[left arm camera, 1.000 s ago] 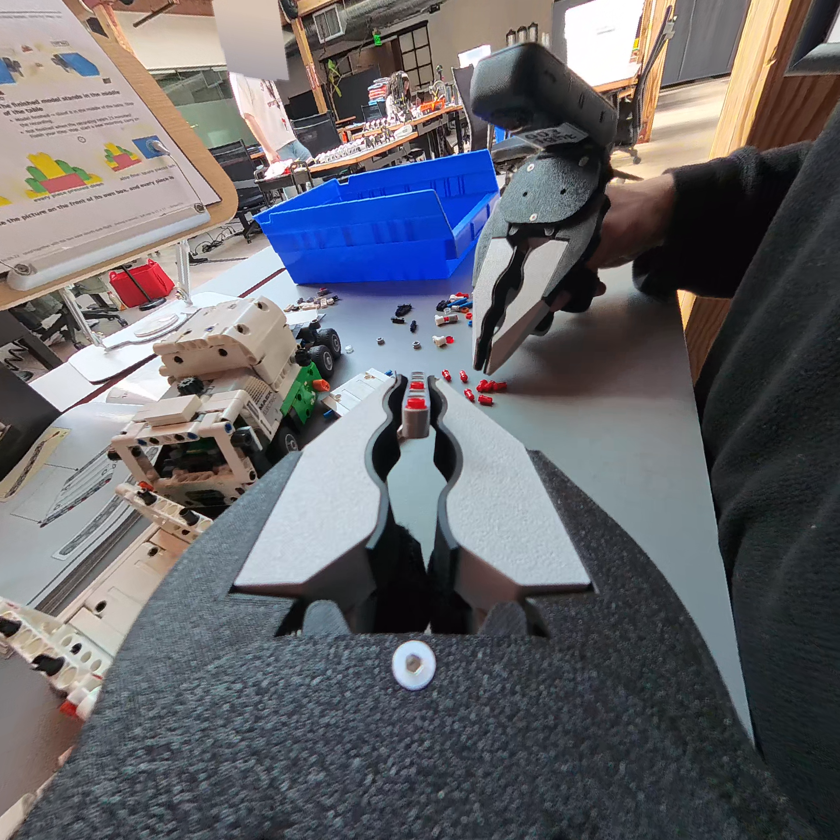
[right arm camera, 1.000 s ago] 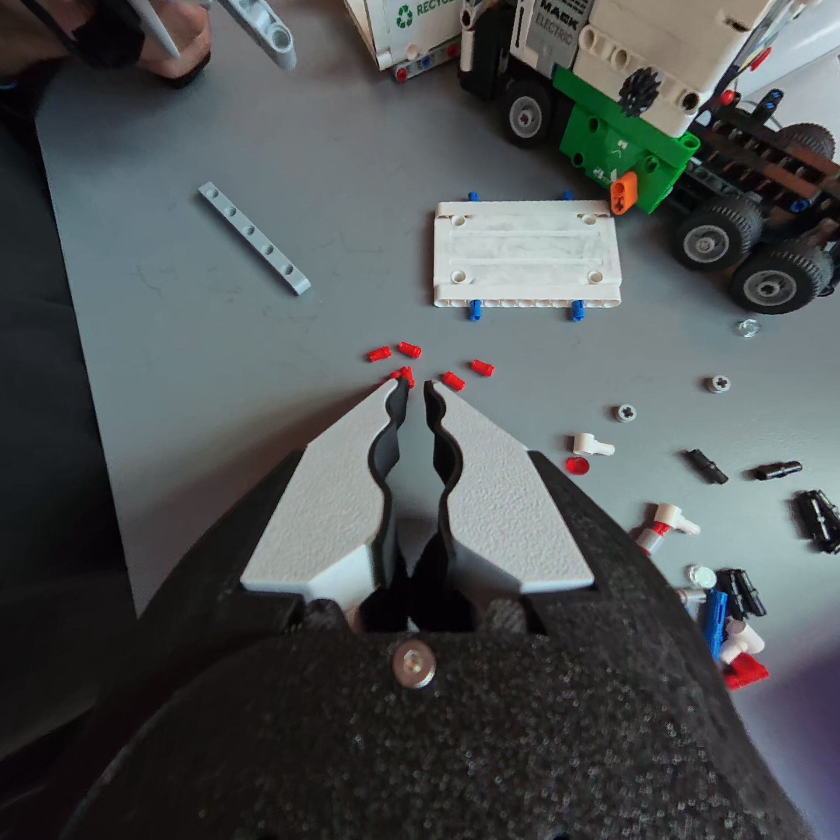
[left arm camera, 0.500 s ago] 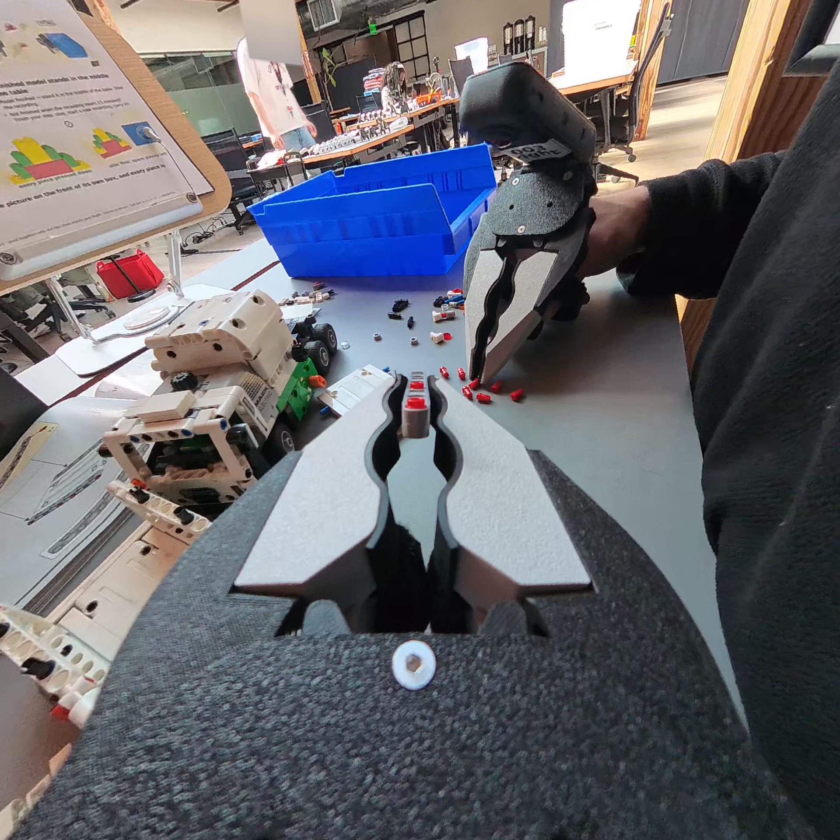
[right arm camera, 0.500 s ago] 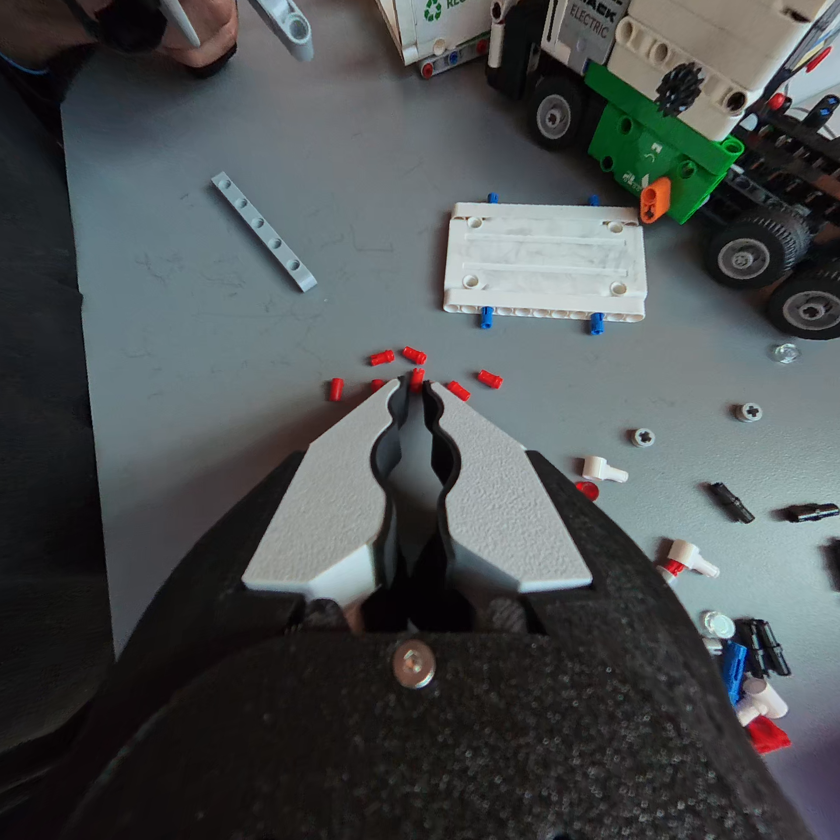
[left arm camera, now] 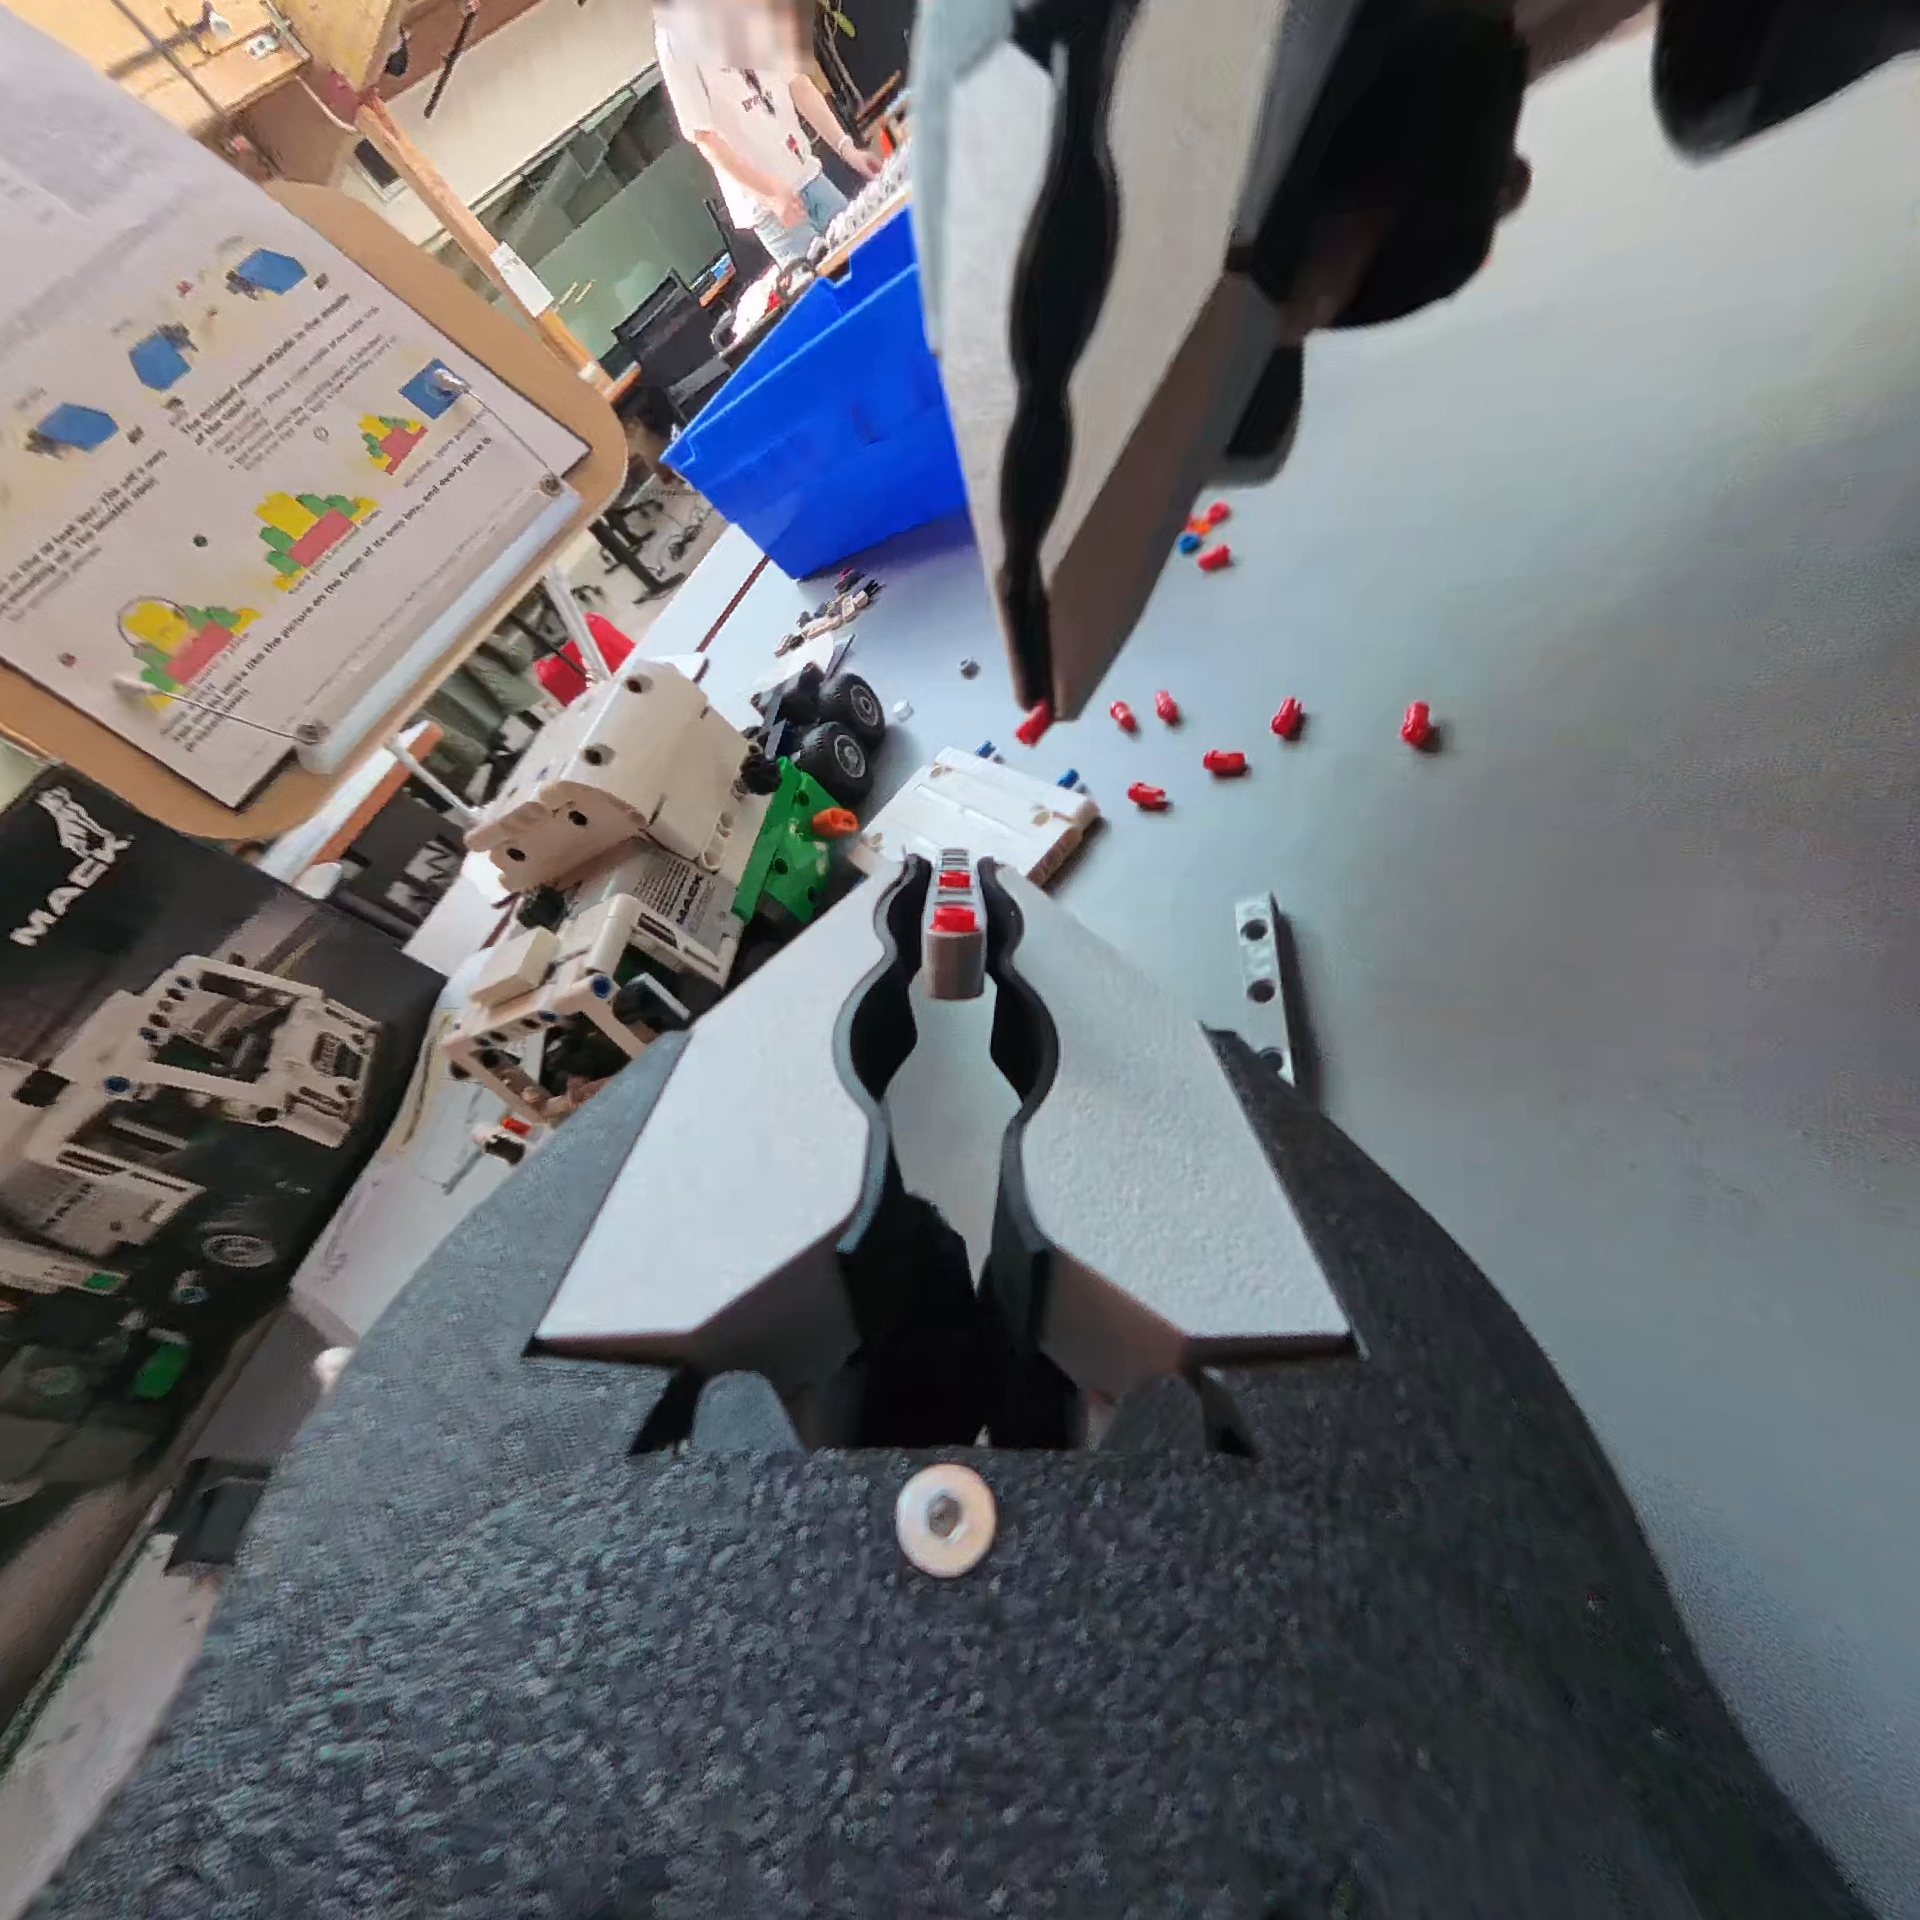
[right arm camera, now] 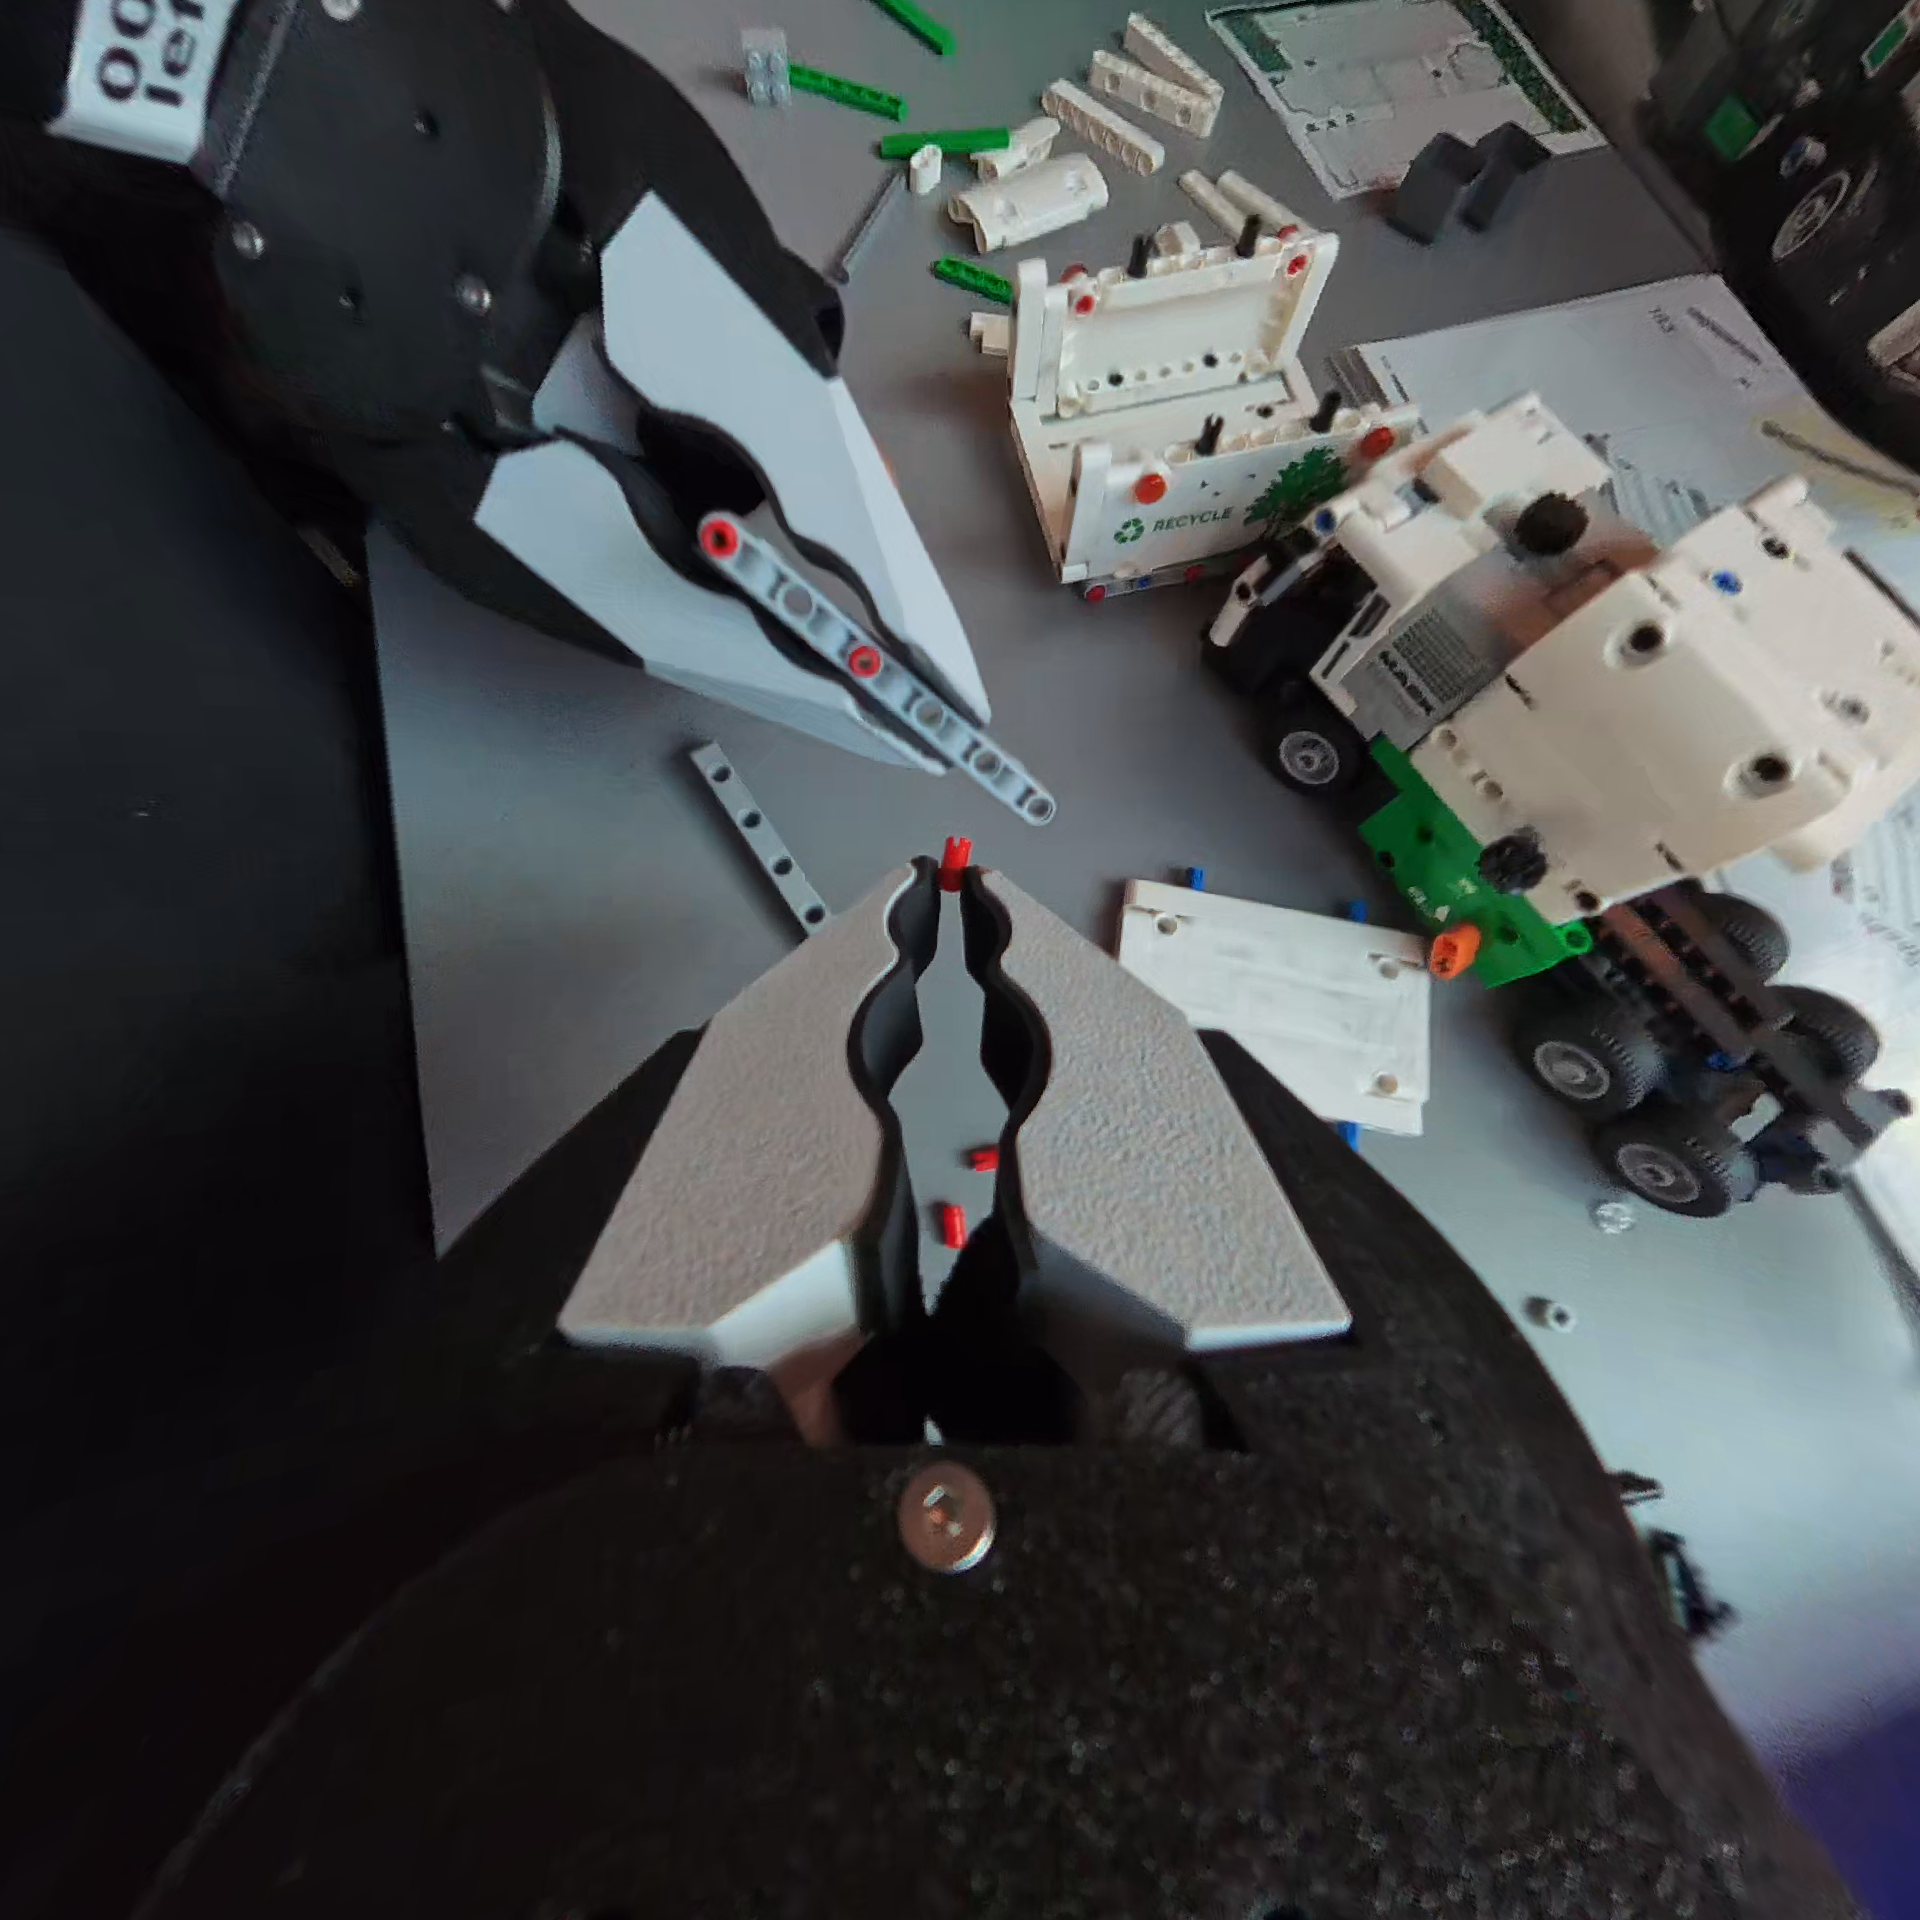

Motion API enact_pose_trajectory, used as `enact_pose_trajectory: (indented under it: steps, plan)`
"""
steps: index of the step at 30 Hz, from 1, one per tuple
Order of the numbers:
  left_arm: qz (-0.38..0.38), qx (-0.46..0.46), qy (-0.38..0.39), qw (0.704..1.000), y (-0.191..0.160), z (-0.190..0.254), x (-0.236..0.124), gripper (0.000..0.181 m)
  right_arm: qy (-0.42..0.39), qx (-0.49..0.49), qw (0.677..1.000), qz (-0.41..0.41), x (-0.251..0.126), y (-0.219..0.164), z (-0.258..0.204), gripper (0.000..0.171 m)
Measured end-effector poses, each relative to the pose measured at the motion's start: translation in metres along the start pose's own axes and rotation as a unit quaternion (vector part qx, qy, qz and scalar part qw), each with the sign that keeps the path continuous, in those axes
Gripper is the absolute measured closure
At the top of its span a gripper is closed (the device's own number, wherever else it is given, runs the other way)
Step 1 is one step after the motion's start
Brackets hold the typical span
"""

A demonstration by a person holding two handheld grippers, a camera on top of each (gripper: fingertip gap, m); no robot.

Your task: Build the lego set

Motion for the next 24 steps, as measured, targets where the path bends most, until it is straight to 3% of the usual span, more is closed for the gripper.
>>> enact_pose_trajectory:
  steps: [4, 19, 24]
  plan:
    - [-0.038, 0.082, 0.01, 0.996, -0.005, 0.013, 0.005, 0.176, -0.023, -0.056, 0.997, -0.046, 0.014, 0.006, -0.006, 0.169]
    - [-0.06, 0.128, 0.012, 0.99, -0.007, 0.02, 0.009, 0.175, -0.024, -0.108, 0.989, -0.095, 0.032, 0.001, -0.01, 0.168]
    - [-0.076, 0.183, 0.026, 0.98, -0.007, 0.025, 0.012, 0.175, -0.016, -0.078, 0.99, -0.113, 0.033, 0.001, -0.009, 0.168]
Point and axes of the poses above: each gripper's, where its closed fingertips meet, x out along the fingers, y out of its top, z = x × y across the jaws, the point moved 5 cm from there along -x, back along the fingers, and after that the axes turned 12 degrees about x, right-handed, at the moved point
